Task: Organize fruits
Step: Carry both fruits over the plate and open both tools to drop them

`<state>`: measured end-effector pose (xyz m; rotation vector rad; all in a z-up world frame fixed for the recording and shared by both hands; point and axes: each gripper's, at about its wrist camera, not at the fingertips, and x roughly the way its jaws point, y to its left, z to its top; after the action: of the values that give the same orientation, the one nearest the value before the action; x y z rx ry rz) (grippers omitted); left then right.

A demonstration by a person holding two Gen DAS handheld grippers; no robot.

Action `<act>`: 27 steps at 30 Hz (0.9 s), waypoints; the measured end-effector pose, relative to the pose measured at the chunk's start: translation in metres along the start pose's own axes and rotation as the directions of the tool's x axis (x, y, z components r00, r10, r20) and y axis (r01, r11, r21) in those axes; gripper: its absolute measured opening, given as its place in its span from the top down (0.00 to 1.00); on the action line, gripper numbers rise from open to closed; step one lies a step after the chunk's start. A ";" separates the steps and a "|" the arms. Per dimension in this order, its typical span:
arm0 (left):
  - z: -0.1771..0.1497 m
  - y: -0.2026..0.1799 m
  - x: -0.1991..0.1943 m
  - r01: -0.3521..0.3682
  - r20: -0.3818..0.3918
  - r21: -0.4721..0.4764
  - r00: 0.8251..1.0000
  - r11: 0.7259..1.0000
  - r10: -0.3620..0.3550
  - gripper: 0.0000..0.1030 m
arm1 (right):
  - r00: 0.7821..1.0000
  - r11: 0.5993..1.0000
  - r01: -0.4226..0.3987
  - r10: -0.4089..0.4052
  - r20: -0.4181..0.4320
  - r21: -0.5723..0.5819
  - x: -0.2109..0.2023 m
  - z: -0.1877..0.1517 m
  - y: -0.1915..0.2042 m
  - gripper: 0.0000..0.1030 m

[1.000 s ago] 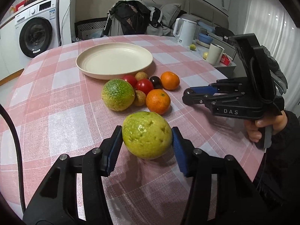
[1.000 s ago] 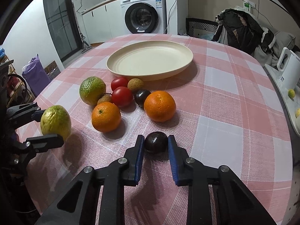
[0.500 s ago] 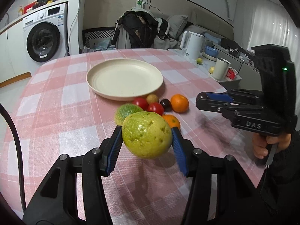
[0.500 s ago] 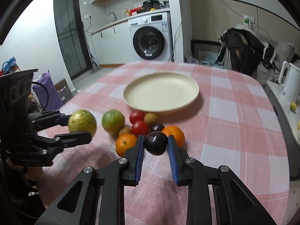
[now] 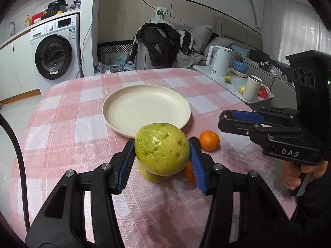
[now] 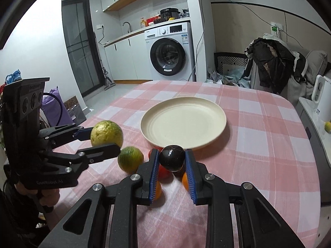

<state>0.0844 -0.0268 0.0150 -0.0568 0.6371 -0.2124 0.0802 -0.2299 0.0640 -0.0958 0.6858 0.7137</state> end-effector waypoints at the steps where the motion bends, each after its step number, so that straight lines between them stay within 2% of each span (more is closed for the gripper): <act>1: 0.002 0.000 0.002 0.001 0.001 0.000 1.000 1.000 -0.001 0.52 | 1.000 1.000 0.001 -0.001 0.003 -0.003 0.002 0.002 0.001 0.75; 9: 0.020 0.006 0.020 -0.014 0.023 -0.011 1.000 1.000 0.014 0.52 | 1.000 1.000 0.003 -0.003 0.013 0.012 0.017 0.018 -0.005 0.75; 14: 0.029 0.010 0.035 -0.022 0.023 -0.022 0.999 1.000 0.023 0.52 | 0.999 0.996 -0.048 0.049 -0.003 0.080 0.031 0.027 -0.016 0.75; 19: 0.035 0.015 0.054 -0.034 0.009 -0.029 0.999 0.999 0.035 0.52 | 0.998 0.992 -0.042 0.046 -0.034 0.121 0.049 0.029 -0.027 0.75; 27: 0.039 0.019 0.089 -0.045 -0.039 -0.023 0.998 0.999 0.044 0.52 | 0.998 0.994 0.002 0.006 -0.066 0.110 0.069 0.031 -0.031 0.75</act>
<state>0.1806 -0.0278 -0.0077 -0.0620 0.6788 -0.1630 0.1550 -0.2045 0.0418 -0.0177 0.7870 0.6757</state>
